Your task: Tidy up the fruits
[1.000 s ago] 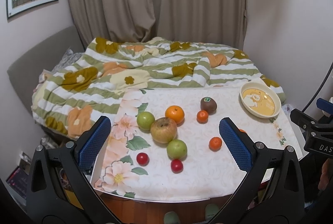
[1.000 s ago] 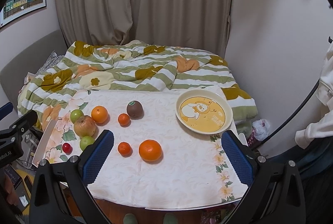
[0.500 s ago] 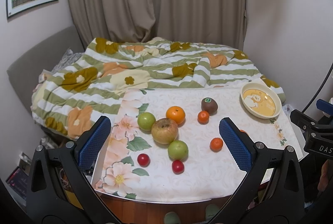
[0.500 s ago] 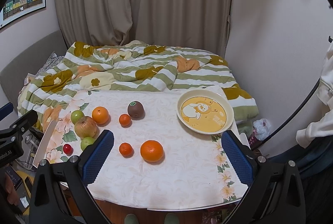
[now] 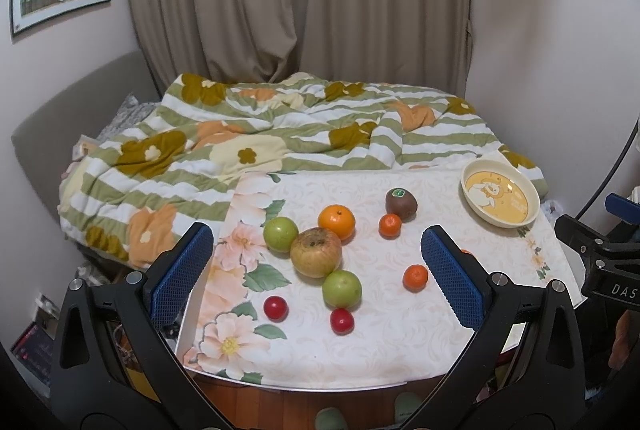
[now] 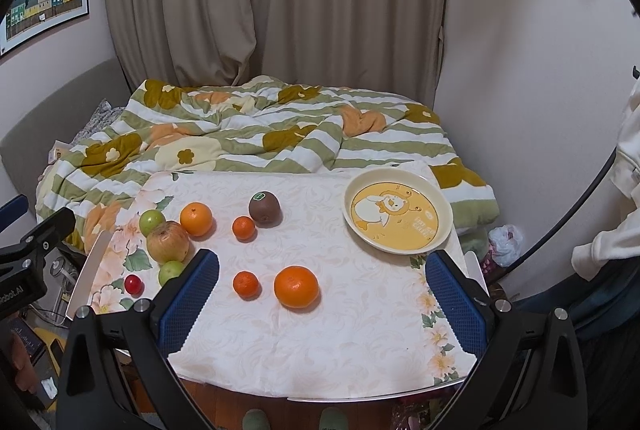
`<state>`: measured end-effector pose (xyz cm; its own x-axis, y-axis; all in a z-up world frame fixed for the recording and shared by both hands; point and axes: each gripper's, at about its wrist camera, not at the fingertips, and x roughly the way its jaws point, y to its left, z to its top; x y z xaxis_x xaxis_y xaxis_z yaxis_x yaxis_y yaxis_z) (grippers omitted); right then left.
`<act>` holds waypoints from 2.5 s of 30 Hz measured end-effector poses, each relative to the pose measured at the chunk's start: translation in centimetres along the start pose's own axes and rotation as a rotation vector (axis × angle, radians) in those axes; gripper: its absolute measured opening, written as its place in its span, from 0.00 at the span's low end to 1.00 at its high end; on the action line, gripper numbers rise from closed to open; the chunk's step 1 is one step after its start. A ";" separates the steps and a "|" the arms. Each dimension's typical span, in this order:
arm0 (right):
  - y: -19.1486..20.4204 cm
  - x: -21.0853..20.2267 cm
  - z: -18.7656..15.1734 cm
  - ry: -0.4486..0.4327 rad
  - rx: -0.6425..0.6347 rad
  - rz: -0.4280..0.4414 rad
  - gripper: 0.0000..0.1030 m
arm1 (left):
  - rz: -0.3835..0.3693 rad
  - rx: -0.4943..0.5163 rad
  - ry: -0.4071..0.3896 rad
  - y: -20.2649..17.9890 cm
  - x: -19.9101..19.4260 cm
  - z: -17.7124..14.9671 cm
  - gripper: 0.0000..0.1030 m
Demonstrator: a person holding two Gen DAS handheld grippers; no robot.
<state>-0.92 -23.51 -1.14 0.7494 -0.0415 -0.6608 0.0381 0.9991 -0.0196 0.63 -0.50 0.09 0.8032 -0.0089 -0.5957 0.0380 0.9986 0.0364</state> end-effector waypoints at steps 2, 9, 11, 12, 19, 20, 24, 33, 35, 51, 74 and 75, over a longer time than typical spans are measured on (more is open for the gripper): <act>-0.2 0.1 0.0 -0.001 0.003 0.002 1.00 | -0.002 0.003 0.000 0.0 0.2 0.3 1.00; 0.1 0.0 -0.1 -0.001 0.002 0.005 1.00 | -0.002 0.001 0.000 -0.1 0.3 0.3 1.00; 0.3 0.0 -0.1 -0.002 0.000 0.005 1.00 | -0.003 0.000 0.000 -0.1 0.3 0.3 1.00; 0.4 0.0 -0.1 -0.002 0.001 0.007 1.00 | -0.003 0.000 0.000 0.0 0.2 0.2 1.00; 0.7 -0.1 0.0 -0.010 0.001 0.010 1.00 | -0.011 0.007 -0.003 0.0 0.6 0.8 1.00; 0.5 0.0 0.1 -0.011 0.001 0.014 1.00 | -0.016 0.008 -0.003 0.0 0.7 0.8 1.00; 0.4 0.1 0.2 -0.003 0.014 0.010 1.00 | -0.009 0.007 0.008 0.7 1.3 1.0 1.00; 0.8 3.6 -2.0 0.099 -0.003 -0.048 1.00 | -0.032 0.057 0.128 3.6 5.2 -1.3 1.00; 0.9 4.5 -2.9 0.120 -0.011 -0.059 1.00 | -0.066 0.069 0.158 3.9 6.6 -2.1 1.00; -0.3 13.9 -7.1 0.256 -0.073 0.019 1.00 | -0.144 0.097 0.341 -0.4 15.6 -8.0 1.00; 1.7 20.4 -6.7 0.340 -0.305 0.252 0.78 | -0.029 0.042 0.448 -2.5 20.8 -9.9 0.62; 1.8 20.5 -6.6 0.346 -0.308 0.262 0.74 | -0.033 0.040 0.450 -2.7 20.9 -9.8 0.58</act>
<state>10.15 -22.50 -19.68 0.4435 0.1633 -0.8812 -0.3562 0.9344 -0.0061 11.43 -2.82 -20.34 0.4627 -0.0084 -0.8865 0.0891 0.9953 0.0370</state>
